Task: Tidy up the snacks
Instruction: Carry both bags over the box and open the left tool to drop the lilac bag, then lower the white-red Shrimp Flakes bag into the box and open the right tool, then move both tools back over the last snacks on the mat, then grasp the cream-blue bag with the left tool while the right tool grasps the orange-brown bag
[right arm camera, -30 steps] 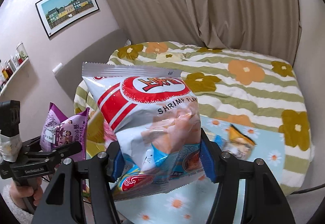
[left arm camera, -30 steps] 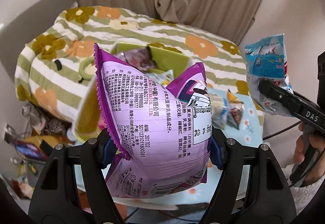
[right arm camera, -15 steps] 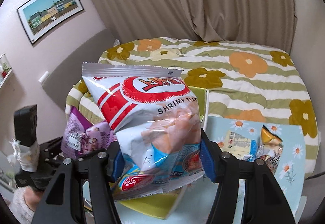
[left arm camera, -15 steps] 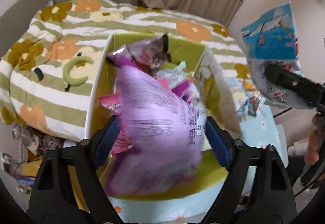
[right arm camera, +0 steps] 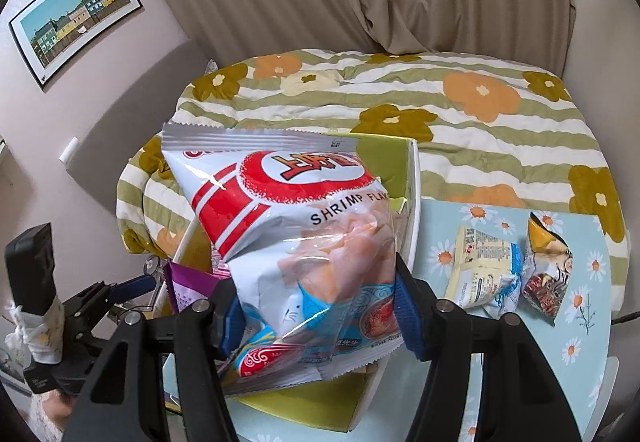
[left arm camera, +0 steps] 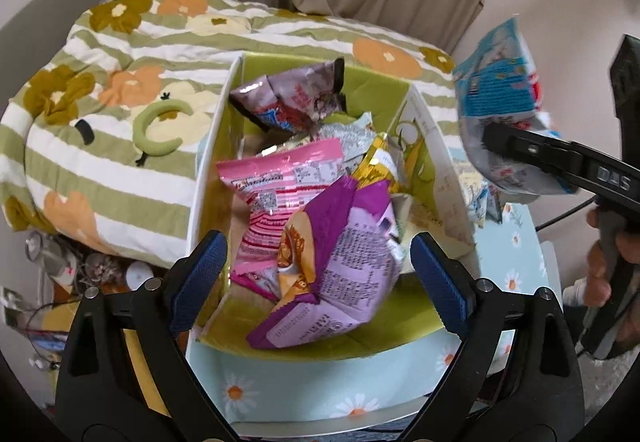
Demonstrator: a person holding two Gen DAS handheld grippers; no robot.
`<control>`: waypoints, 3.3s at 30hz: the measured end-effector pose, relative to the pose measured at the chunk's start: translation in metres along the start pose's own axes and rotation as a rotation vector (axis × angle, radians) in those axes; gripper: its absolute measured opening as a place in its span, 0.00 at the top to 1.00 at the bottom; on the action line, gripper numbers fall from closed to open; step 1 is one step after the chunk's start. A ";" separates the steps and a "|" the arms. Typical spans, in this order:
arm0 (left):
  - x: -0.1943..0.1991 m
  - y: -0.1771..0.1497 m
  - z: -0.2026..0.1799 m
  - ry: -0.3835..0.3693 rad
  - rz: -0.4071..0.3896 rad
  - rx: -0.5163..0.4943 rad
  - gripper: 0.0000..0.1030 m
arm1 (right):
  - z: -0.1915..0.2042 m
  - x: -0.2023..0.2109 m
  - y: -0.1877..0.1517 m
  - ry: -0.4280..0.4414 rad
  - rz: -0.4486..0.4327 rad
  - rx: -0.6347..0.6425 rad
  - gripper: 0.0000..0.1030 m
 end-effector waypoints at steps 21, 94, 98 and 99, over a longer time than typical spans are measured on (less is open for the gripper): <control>-0.011 0.011 0.011 0.000 -0.001 0.047 0.10 | 0.014 -0.053 0.026 0.042 0.007 0.028 0.09; -0.193 0.045 -0.278 0.086 0.184 -0.057 0.10 | -0.304 0.030 -0.040 0.067 0.088 -0.364 0.09; -0.219 0.046 -0.272 0.101 0.228 -0.075 0.10 | -0.311 -0.005 -0.040 0.102 0.144 -0.443 0.09; -0.224 0.046 -0.269 0.101 0.236 -0.072 0.10 | -0.312 -0.012 -0.040 0.107 0.156 -0.454 0.09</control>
Point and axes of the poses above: each gripper's, at about its wrist camera, not at the fingertips, and x roughly against the way its jaws point, z to its left, y to its top, the point moved 5 cm from there along -x, roughly the way its jaws point, and after that the axes turned 4 degrees about z, right-handed, at the moved point
